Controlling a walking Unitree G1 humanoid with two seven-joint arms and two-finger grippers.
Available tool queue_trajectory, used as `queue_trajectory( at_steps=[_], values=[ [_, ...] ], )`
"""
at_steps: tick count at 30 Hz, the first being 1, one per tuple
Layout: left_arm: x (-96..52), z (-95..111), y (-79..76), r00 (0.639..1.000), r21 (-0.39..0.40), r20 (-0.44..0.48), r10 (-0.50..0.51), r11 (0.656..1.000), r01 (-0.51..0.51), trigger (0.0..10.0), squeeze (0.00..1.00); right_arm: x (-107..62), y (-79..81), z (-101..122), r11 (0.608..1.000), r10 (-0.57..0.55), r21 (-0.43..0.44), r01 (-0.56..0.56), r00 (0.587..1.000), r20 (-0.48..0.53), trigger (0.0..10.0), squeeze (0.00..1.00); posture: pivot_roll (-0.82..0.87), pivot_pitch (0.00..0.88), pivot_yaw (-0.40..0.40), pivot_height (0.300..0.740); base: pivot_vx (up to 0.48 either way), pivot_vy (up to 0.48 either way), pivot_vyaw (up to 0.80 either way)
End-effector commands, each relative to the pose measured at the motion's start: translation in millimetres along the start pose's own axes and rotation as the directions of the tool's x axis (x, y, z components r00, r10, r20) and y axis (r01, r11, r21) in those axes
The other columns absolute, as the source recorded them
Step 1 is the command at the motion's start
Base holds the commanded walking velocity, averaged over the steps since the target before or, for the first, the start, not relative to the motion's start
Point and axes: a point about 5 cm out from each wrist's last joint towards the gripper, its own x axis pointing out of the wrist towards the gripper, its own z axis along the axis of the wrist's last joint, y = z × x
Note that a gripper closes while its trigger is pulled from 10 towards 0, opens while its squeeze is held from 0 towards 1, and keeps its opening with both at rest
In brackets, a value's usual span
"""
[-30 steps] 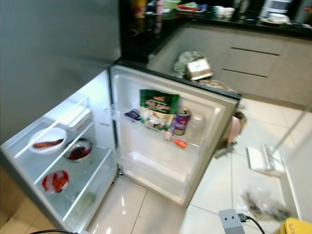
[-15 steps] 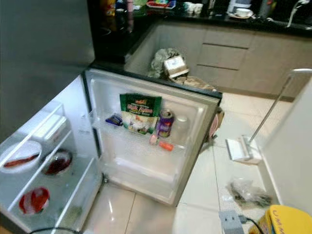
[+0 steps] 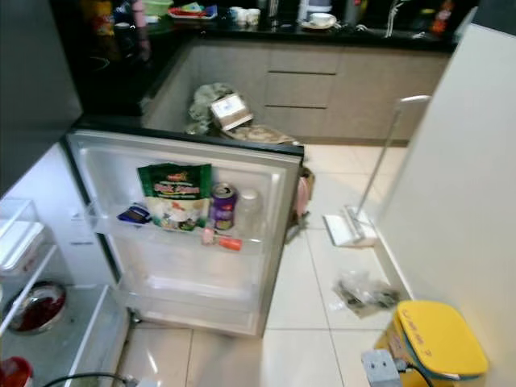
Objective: Restocking fridge
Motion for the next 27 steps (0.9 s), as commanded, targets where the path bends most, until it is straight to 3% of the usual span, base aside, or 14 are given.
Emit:
queue_trajectory(
  at_steps=[1, 15, 27],
  values=[
    [1.7, 8, -6.8, 0.999, 0.002, 0.020, -0.026, 1.000, 0.026, 10.0, 0.00, -1.1, -1.7, -8, 1.000, -0.006, 0.000, 0.006, 1.000, -0.027, 10.0, 0.00, -0.04, 0.000, -0.009, 0.740, 0.000, 0.000, -0.80],
    [1.8, 8, -7.1, 1.000, -0.003, 0.020, -0.021, 1.000, 0.021, 10.0, 0.00, -4.1, -1.1, -25, 1.000, -0.014, 0.006, 0.015, 0.997, -0.079, 10.0, 0.00, -0.05, 0.000, -0.009, 0.740, 0.000, 0.000, -0.80],
    [2.2, 11, -7.2, 0.999, 0.001, 0.026, -0.019, 1.000, 0.019, 10.0, 0.00, -4.6, 0.0, -27, 1.000, -0.015, -0.021, 0.013, 0.997, -0.076, 10.0, 0.00, -0.05, 0.000, -0.005, 0.740, 0.000, 0.000, 0.00]
  ],
)
